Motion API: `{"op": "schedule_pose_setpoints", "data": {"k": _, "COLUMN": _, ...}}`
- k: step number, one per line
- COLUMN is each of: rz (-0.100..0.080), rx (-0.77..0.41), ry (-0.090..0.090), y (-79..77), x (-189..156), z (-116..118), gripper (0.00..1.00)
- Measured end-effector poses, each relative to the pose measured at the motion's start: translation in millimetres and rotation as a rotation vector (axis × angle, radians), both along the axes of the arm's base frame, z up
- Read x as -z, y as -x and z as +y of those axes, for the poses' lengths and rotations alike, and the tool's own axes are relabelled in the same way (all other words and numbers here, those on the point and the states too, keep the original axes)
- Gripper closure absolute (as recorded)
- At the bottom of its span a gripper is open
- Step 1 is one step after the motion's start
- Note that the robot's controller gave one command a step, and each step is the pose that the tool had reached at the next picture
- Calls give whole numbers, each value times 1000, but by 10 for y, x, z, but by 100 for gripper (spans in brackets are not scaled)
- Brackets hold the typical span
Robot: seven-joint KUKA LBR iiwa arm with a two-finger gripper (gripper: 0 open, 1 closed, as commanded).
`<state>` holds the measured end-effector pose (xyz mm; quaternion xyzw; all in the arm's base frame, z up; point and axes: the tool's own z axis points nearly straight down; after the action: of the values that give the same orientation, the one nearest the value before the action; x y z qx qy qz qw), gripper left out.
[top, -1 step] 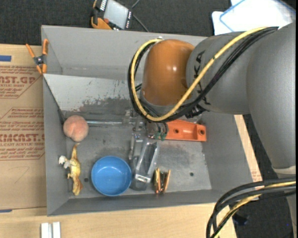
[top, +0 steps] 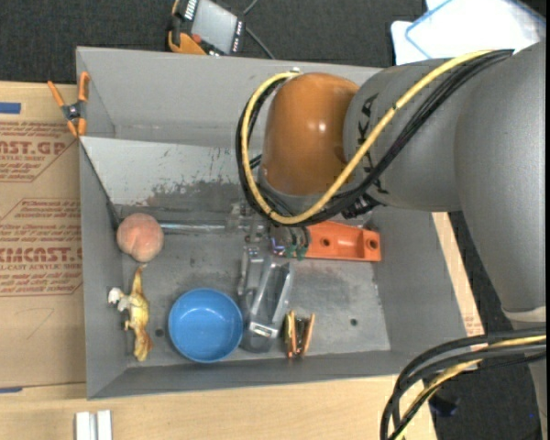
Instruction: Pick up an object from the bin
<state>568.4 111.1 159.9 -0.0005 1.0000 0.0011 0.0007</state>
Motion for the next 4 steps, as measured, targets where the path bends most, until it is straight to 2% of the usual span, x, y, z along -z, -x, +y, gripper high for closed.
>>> {"op": "schedule_pose_setpoints", "data": {"k": 1, "rz": 7, "rx": -68, "ry": 0, "y": 328, "x": 718, "z": 170, "gripper": 0}}
{"op": "schedule_pose_setpoints", "data": {"k": 2, "rz": -16, "rx": -70, "ry": -4, "y": 533, "x": 865, "z": -22, "gripper": 100}}
{"op": "schedule_pose_setpoints", "data": {"k": 4, "rz": -16, "rx": -70, "ry": -5, "y": 533, "x": 865, "z": -21, "gripper": 100}}
